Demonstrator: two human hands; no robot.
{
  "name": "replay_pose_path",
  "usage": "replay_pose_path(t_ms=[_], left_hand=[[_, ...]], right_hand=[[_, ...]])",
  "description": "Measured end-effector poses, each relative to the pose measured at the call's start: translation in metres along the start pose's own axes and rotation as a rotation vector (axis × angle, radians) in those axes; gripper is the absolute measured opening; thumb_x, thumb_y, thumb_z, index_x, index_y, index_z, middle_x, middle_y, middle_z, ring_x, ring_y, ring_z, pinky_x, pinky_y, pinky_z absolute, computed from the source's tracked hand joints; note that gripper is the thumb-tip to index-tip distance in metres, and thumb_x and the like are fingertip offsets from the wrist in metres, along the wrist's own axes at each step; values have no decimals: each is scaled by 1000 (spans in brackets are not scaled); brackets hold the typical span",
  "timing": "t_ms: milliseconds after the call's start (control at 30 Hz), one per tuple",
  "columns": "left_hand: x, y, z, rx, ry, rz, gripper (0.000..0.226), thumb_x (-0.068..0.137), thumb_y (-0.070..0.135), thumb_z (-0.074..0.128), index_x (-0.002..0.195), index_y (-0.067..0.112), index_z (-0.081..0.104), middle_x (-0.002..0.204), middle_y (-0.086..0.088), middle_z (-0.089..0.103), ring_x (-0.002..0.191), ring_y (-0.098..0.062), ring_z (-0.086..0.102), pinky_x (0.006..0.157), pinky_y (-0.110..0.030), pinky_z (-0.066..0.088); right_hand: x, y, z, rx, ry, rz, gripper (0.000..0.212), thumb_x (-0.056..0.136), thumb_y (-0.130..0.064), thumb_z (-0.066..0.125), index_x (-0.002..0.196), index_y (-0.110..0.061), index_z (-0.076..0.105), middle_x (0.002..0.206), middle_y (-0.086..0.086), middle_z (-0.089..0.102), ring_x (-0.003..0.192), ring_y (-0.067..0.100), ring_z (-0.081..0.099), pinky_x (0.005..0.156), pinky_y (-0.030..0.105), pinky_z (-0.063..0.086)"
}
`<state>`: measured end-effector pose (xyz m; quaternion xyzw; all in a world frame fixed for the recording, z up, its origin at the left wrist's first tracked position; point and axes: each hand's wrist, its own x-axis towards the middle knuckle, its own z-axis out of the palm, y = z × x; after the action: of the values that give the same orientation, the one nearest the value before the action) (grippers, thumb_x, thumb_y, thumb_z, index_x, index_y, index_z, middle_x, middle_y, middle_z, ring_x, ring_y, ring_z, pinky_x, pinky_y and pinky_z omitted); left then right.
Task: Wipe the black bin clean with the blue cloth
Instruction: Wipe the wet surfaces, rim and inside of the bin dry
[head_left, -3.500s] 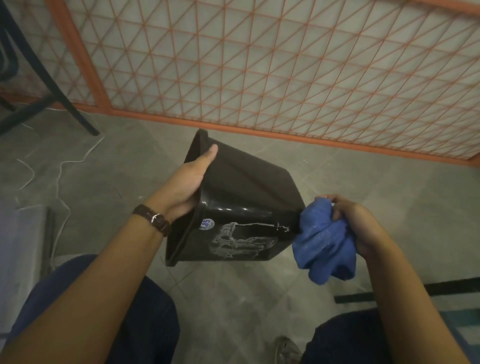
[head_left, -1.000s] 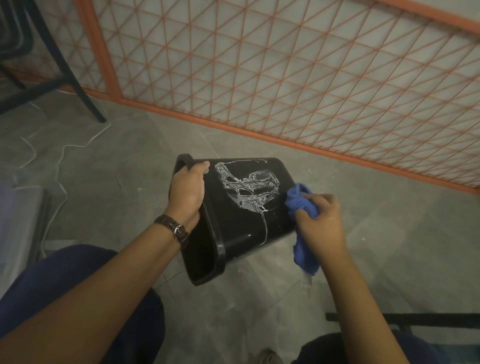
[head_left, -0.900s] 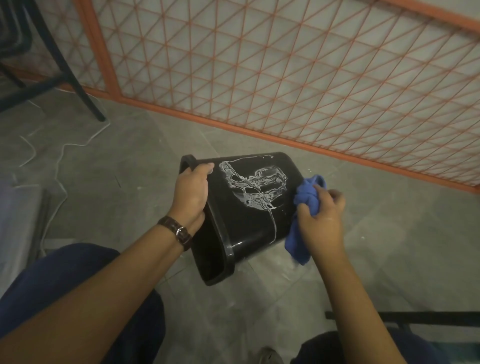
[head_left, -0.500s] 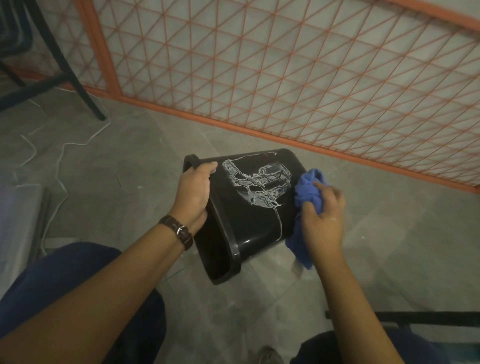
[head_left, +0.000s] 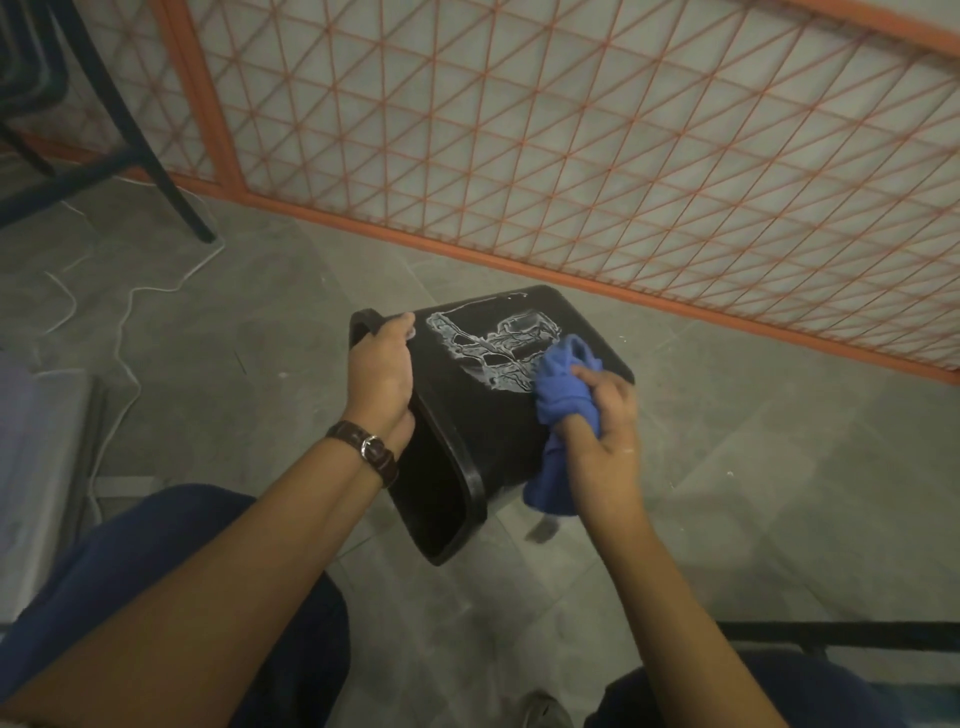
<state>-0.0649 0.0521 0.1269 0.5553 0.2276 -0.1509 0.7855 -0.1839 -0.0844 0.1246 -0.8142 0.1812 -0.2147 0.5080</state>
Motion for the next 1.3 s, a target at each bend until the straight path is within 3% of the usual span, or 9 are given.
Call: replay_pose_path(t_ms=[133, 300, 467, 567, 733, 800, 933, 1100, 1300], left_hand=[[4, 6, -5, 2, 32, 27, 18, 75, 34, 62, 78, 16, 63, 88, -11, 67, 92, -33, 68, 87, -51, 54], [2, -1, -2, -32, 19, -77, 11, 89, 19, 51, 81, 13, 56, 81, -6, 63, 70, -21, 63, 75, -38, 55], [3, 3, -3, -14, 52, -34, 16, 89, 16, 51, 74, 13, 56, 74, -6, 61, 64, -20, 59, 66, -32, 54], [6, 8, -4, 79, 28, 61, 12, 81, 23, 56, 75, 14, 60, 85, -12, 63, 79, -27, 62, 83, -45, 54], [1, 9, 1, 119, -65, 105, 18, 66, 31, 59, 74, 15, 62, 87, -15, 62, 85, -32, 62, 92, -56, 50], [-1, 6, 2, 121, -77, 110, 18, 66, 30, 58, 74, 15, 63, 87, -15, 63, 85, -33, 62, 92, -57, 50], [0, 2, 1, 142, -3, 122, 13, 78, 23, 58, 68, 16, 61, 76, -10, 64, 77, -28, 61, 85, -49, 52], [-1, 6, -2, 170, 2, 132, 15, 82, 23, 58, 69, 17, 59, 83, -13, 60, 80, -27, 58, 87, -52, 50], [-4, 11, -1, 219, -32, 193, 18, 86, 25, 54, 69, 21, 57, 83, -10, 60, 82, -28, 60, 90, -53, 49]], right_hand=[[-7, -2, 6, 106, -140, -24, 31, 71, -7, 44, 92, -20, 63, 106, 1, 47, 94, -16, 47, 83, 2, 36], [1, -1, 4, 82, 142, 15, 26, 69, -7, 43, 82, -26, 55, 101, -6, 43, 89, -16, 46, 78, 3, 39], [-20, -9, 16, 93, -100, -88, 27, 71, -4, 46, 87, -22, 59, 109, -9, 42, 98, -12, 47, 82, 6, 41], [-19, -10, 11, 181, -207, -87, 35, 65, 4, 43, 74, -23, 62, 101, 0, 50, 94, -8, 50, 81, 6, 40], [6, 0, -6, 101, 203, 29, 28, 74, 3, 44, 87, -16, 60, 111, 19, 49, 88, -18, 48, 77, -1, 36], [6, 1, -3, 85, 232, 68, 30, 79, 10, 45, 98, -8, 60, 115, 18, 45, 84, -26, 44, 74, -4, 34], [-24, -8, 20, 110, -55, -89, 32, 68, 4, 46, 88, -12, 65, 104, -2, 47, 95, -13, 49, 80, 3, 38], [-31, -14, 22, 186, -331, -85, 31, 62, 5, 45, 73, -15, 66, 95, -2, 55, 92, 3, 56, 78, 15, 47], [10, 17, -12, 108, 48, 194, 28, 63, -1, 45, 62, -20, 67, 78, 15, 62, 60, 6, 56, 57, 17, 43]])
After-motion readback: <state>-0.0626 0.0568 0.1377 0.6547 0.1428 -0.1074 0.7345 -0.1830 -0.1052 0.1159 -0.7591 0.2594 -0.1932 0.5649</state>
